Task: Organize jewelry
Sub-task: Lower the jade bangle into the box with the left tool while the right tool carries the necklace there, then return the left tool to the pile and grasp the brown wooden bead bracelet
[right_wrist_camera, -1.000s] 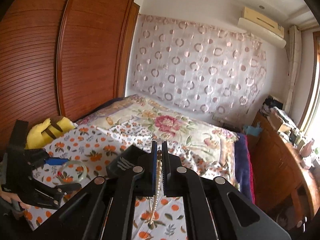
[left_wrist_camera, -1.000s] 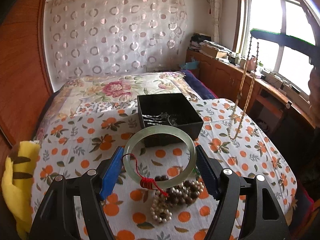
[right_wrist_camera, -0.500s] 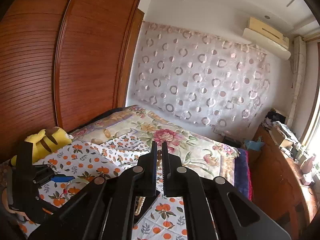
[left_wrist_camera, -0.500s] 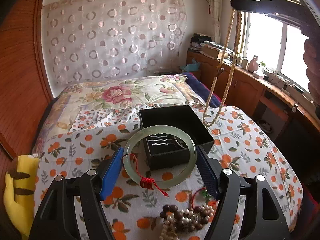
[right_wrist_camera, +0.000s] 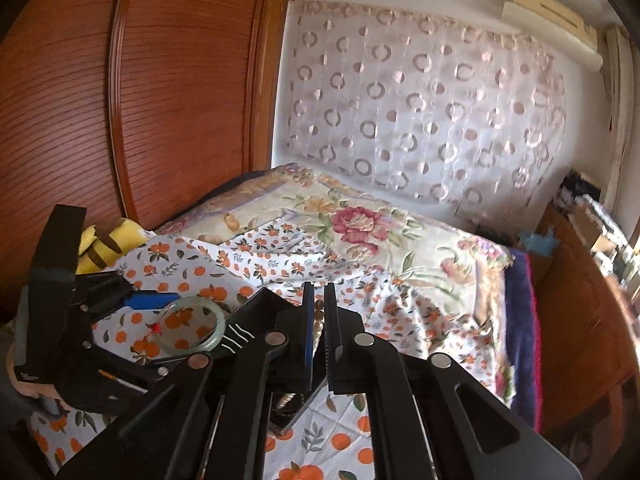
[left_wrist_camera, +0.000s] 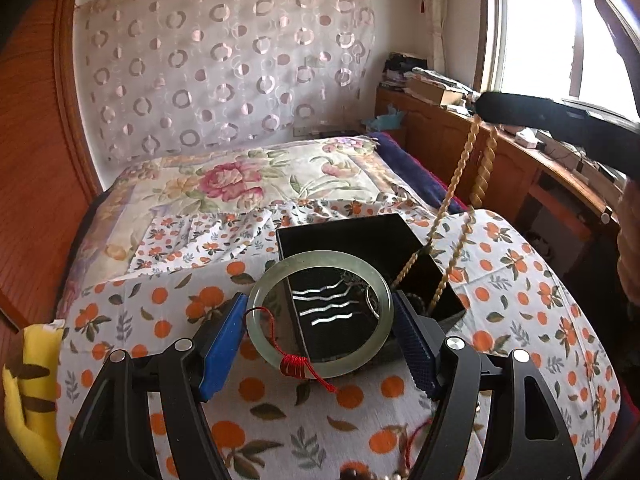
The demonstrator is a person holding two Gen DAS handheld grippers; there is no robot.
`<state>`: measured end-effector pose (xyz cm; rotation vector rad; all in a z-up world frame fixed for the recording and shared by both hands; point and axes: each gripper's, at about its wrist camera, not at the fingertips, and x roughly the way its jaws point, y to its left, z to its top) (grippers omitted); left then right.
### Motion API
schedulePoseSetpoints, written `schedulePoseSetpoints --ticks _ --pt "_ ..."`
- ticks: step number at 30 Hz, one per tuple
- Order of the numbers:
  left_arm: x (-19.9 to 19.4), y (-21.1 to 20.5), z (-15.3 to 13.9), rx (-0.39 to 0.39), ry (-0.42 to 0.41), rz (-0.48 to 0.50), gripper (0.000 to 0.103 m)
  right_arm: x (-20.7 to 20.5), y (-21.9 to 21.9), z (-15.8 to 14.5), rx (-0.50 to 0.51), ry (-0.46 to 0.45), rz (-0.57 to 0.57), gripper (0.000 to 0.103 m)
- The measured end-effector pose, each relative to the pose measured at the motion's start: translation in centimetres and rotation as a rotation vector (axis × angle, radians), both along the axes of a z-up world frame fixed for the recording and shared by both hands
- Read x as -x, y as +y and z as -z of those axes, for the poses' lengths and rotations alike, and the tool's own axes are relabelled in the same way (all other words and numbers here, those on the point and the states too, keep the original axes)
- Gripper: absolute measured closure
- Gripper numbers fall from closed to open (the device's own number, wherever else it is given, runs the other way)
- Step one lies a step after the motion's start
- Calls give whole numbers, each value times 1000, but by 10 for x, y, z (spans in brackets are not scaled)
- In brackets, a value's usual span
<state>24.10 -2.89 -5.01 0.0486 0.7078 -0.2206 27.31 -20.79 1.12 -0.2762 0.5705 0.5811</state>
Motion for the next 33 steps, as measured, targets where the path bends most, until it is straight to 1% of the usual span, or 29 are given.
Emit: schedulePoseSetpoints --ticks 2,3,4,5,6,11,16,22,25,26,29,33 --pt "-6 -2 2 -4 5 2 34 -1 -2 4 -5 7 -4 96" --pt "-9 -3 2 -7 6 4 34 -1 -3 6 -4 14 -5 93" --pt "-12 -5 3 -10 8 6 34 -2 -5 8 -4 17 -7 88" --pt "-15 -7 3 -15 11 8 34 -3 -7 8 -5 16 -7 72" --pt "-17 -8 4 -18 12 10 34 -3 -8 7 -8 12 -5 63" --pt "-33 -21 10 -45 36 32 34 -5 -20 14 2 13 22 63" --pt "-46 -35 21 -86 66 52 34 -4 -34 29 23 15 57 63" --pt "-53 -42 30 -111 92 48 34 3 -46 37 8 25 75 63" --pt "-52 -42 32 -113 95 46 33 8 -48 39 7 27 79 63" --pt "-50 -42 31 -111 92 49 27 9 -49 40 6 29 80 63" --pt "-45 -41 27 -109 80 50 26 15 -50 43 8 31 86 63" --pt "-28 -33 14 -82 52 45 26 24 -54 49 -7 51 87 63"
